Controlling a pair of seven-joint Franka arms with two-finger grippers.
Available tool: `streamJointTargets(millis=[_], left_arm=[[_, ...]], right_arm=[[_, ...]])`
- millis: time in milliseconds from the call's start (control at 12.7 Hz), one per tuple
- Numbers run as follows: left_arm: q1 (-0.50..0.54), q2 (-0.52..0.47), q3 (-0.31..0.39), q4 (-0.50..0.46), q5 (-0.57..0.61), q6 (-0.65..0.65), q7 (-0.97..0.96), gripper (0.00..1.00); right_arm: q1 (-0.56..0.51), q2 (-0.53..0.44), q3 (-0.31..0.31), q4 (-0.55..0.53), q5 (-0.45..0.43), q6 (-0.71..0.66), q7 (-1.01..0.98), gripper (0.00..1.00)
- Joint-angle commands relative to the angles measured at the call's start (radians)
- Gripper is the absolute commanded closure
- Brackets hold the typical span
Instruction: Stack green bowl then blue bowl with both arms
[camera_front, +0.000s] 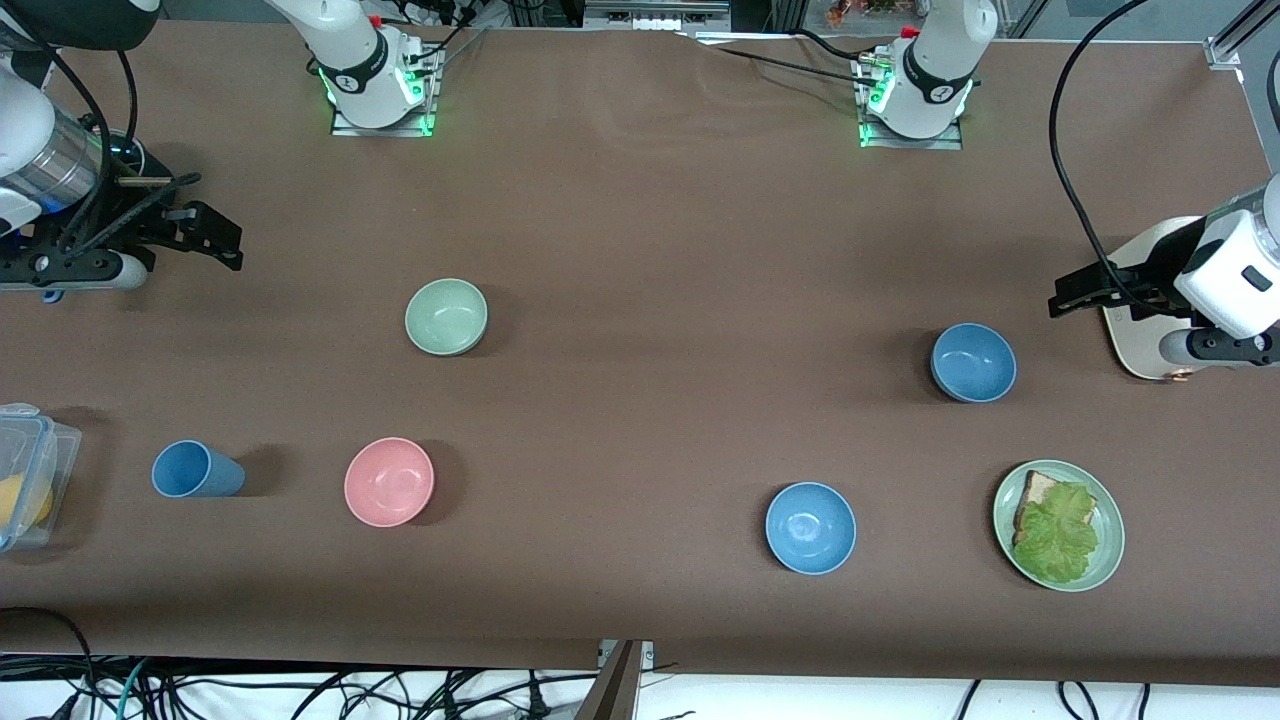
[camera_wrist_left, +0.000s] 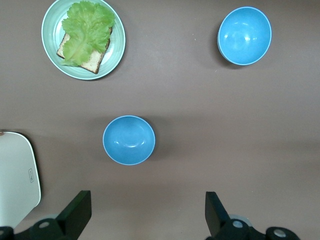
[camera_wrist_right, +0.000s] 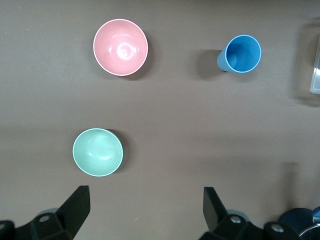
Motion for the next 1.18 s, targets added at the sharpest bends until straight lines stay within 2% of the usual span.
streamJointTargets(millis=[0, 1103], left_arm=[[-0.001, 0.004, -0.001, 0.012, 0.013, -0.009, 0.025, 0.00], [-0.001, 0.004, -0.001, 0.012, 0.021, -0.009, 0.029, 0.00]], right_arm=[[-0.005, 0.010, 0.006, 0.030, -0.004, -0.019, -0.008, 0.00], [-0.005, 0.008, 0.011, 0.022, 0.019, -0.021, -0.048, 0.00]])
